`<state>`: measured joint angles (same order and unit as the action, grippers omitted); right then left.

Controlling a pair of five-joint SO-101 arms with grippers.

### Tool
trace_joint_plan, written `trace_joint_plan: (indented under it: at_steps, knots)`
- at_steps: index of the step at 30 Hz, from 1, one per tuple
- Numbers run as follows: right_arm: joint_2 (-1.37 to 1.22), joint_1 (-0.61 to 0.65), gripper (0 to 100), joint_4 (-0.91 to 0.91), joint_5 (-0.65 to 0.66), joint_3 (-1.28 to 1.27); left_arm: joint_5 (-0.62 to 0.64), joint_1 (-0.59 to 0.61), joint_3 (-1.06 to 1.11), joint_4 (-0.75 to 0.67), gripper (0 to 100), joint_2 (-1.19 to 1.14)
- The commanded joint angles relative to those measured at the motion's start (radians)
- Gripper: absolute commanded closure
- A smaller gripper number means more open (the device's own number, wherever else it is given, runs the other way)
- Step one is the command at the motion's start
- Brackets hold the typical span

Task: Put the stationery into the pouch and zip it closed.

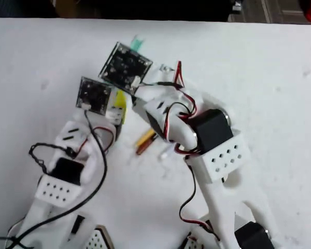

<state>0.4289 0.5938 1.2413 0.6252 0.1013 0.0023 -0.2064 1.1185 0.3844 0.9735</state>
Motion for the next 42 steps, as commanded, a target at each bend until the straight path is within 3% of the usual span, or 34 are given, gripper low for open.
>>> trace_joint_plan:
  at_steps: [1, 8, 16, 27, 42]
  knots:
    - [0.035, -0.028, 98.1, -0.111, -0.058, 0.040, 0.051, -0.007, -0.043, 0.167, 98, 0.180]
    - [-0.097, -0.064, 98.1, -0.193, -0.060, 0.048, 0.046, -0.019, 0.100, 0.201, 97, 0.421]
    - [-0.182, -0.200, 98.2, -0.323, -0.124, 0.048, 0.046, -0.004, 0.170, 0.160, 97, 0.433]
    - [-0.277, -0.234, 98.2, -0.429, -0.129, 0.063, 0.046, -0.002, 0.186, 0.167, 97, 0.437]
    - [-0.622, -0.291, 98.2, -0.222, -0.132, 0.577, 0.046, 0.050, 0.181, 0.167, 97, 0.437]
